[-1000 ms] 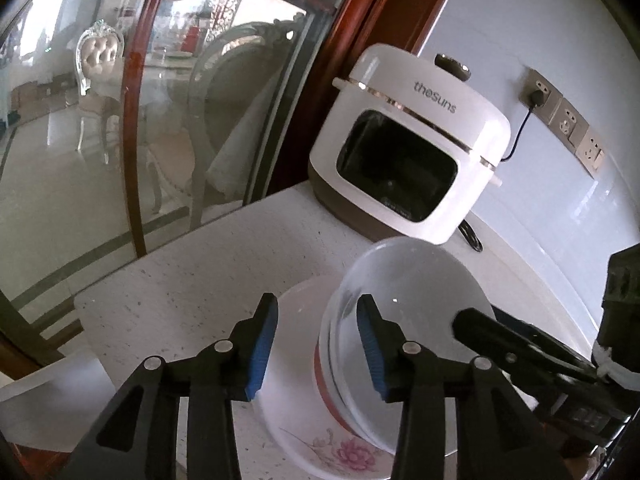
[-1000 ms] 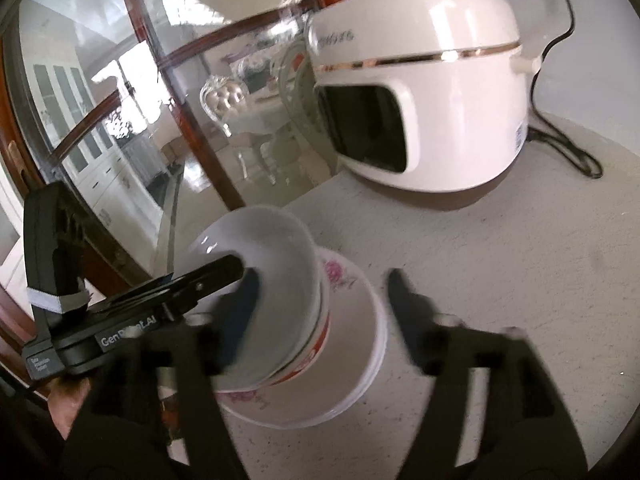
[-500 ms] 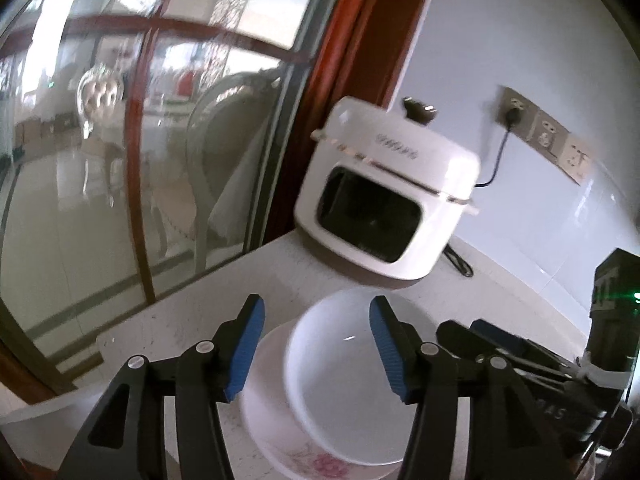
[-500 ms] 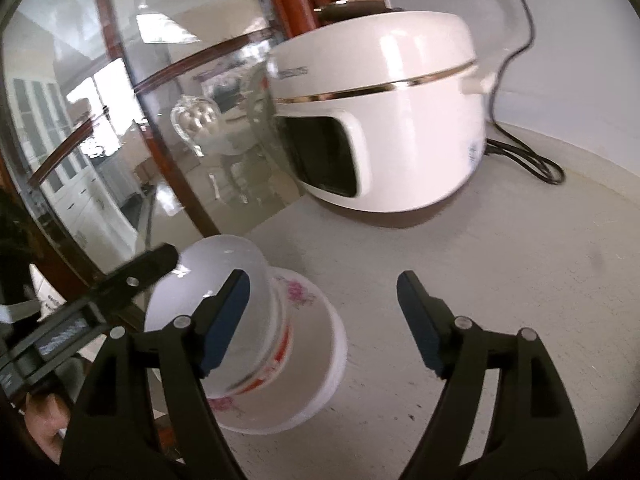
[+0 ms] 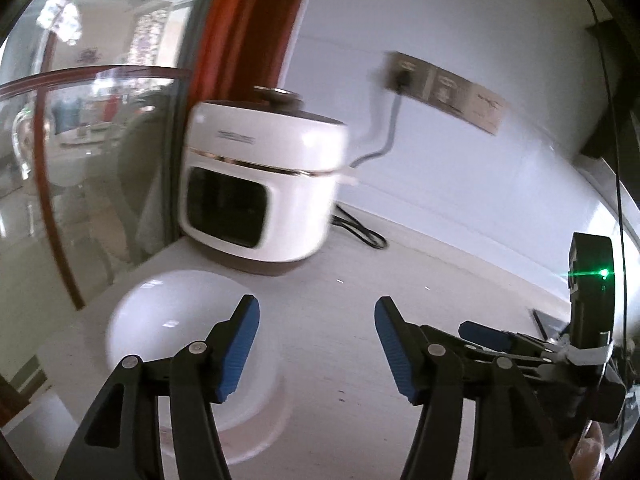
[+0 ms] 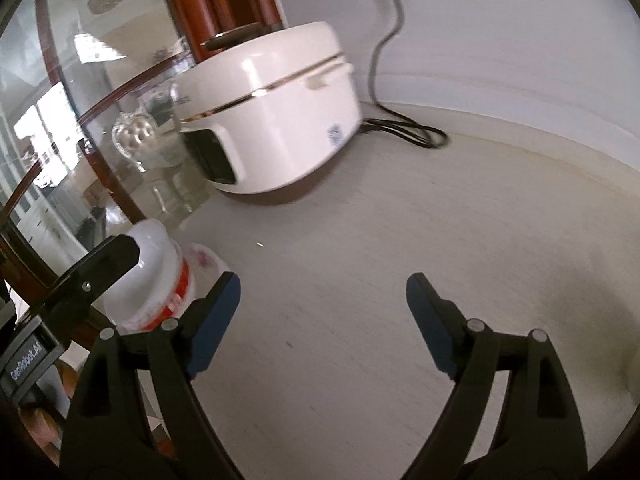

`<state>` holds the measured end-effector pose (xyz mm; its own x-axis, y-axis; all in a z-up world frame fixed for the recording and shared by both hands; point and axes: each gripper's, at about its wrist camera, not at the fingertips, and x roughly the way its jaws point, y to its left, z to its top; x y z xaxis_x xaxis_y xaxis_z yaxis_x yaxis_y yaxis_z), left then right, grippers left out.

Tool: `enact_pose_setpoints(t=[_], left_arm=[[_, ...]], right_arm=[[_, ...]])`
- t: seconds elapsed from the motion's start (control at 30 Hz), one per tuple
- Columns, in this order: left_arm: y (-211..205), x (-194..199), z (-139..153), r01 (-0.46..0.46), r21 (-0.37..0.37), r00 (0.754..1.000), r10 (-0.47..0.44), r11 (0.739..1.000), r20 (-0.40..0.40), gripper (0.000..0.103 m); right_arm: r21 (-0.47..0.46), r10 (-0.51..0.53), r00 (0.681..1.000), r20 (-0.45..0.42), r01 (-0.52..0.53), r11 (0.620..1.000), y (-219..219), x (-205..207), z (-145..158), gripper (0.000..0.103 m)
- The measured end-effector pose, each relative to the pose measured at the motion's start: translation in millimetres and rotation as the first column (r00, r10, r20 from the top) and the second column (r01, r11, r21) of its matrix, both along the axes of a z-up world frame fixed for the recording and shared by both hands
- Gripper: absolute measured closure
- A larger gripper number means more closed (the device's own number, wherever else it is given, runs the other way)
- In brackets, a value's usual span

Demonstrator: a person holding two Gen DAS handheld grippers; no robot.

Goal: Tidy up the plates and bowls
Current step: 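Move both grippers to the last white bowl beside the stove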

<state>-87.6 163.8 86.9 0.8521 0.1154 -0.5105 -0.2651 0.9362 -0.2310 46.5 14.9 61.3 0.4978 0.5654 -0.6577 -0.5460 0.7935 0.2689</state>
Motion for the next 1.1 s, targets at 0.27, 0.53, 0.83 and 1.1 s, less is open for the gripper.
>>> enact_pose_setpoints(t=[0.27,0.53,0.83,1.1], left_arm=[[-58.3,17.3,-19.4,0.169,-0.023,0.983,-0.171,0.985,-0.064,0.042],[-106.4,34.9,-47.7,0.299,-0.099,0.933,-0.313,0.949,-0.180,0.042],[-155.1,46.9,-58.5,0.382,-0.160,0.881,-0.411,0.910,-0.234,0.042],[-197.6,60.1,-57.5,0.457,-0.178,0.837,-0.489,0.871,-0.244,0.042]], right_arm=[[-0.088,-0.113,0.994,-0.007,0.112,0.990,-64.2,-11.8,-10.4,0.016],[-0.151,-0.188,0.981,-0.044,0.180,0.972,-113.5,-19.5,-26.3,0.014],[-0.168,-0.285,0.956,-0.065,0.271,0.948,-171.3,-29.0,-32.6,0.014],[-0.162,-0.382,0.923,-0.043,0.371,0.915,-222.4,-44.8,-24.2,0.014]])
